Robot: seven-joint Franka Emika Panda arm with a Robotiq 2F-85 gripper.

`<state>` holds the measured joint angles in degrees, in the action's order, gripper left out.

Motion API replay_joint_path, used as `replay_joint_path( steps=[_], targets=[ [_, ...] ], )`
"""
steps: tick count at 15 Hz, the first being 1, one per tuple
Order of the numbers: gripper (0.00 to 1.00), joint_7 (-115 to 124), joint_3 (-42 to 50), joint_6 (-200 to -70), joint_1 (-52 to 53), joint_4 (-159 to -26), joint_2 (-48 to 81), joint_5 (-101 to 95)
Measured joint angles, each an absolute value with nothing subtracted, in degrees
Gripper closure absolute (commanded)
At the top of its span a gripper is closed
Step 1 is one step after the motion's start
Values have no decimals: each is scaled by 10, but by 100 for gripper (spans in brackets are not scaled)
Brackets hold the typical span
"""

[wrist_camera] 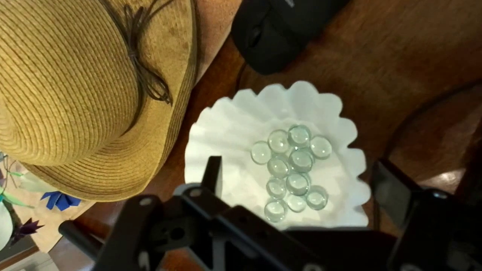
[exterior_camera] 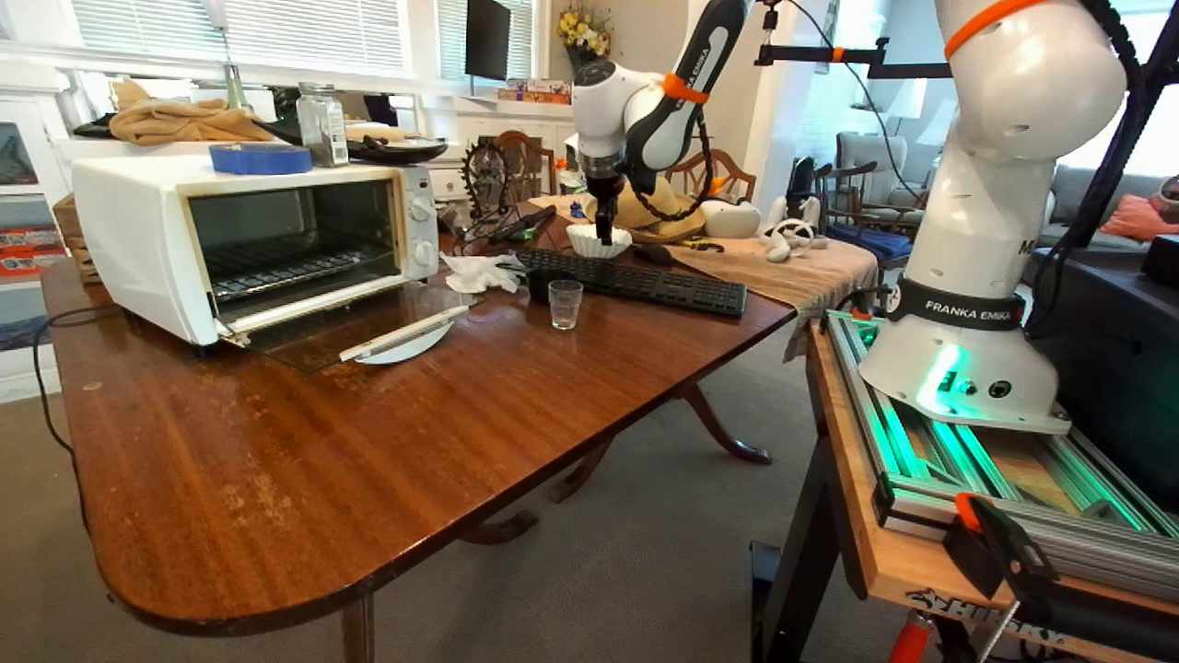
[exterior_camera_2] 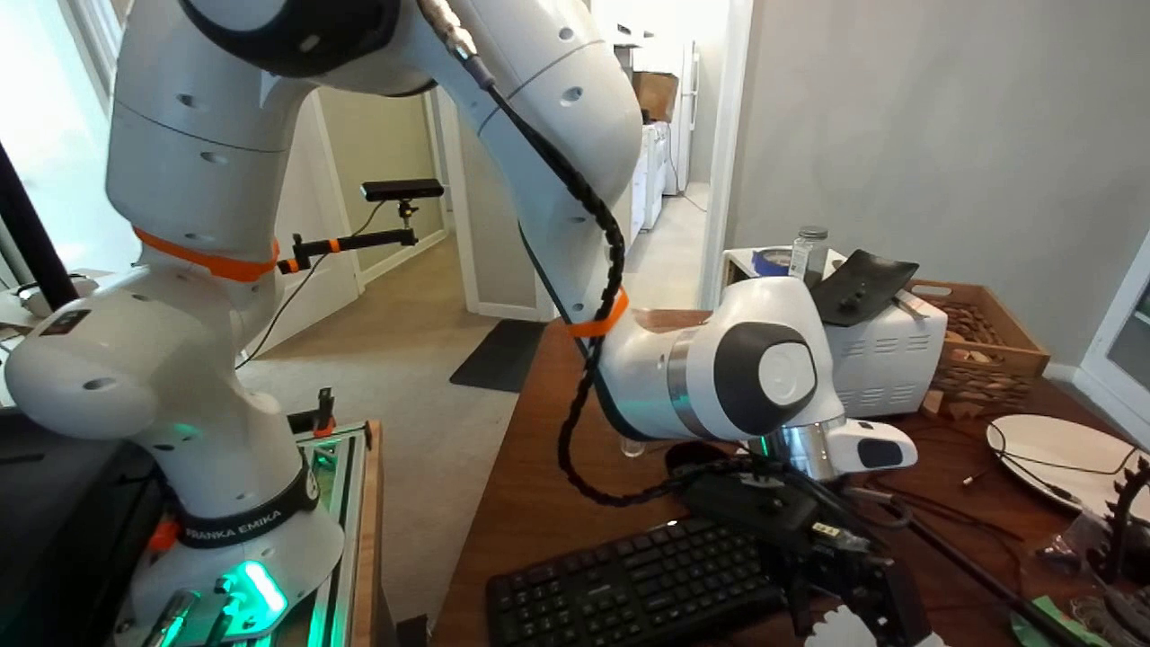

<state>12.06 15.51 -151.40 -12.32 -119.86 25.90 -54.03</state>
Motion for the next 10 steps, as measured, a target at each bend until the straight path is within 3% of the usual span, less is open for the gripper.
replay_joint_path(
  steps=[8,9,10],
  targets=[
    [2,110,150,-1494,-102,-1120,334,-539],
    [26,107,148,-1490,-99,-1114,340,-538],
    [26,103,145,-1485,-97,-1109,346,-536]
  ],
)
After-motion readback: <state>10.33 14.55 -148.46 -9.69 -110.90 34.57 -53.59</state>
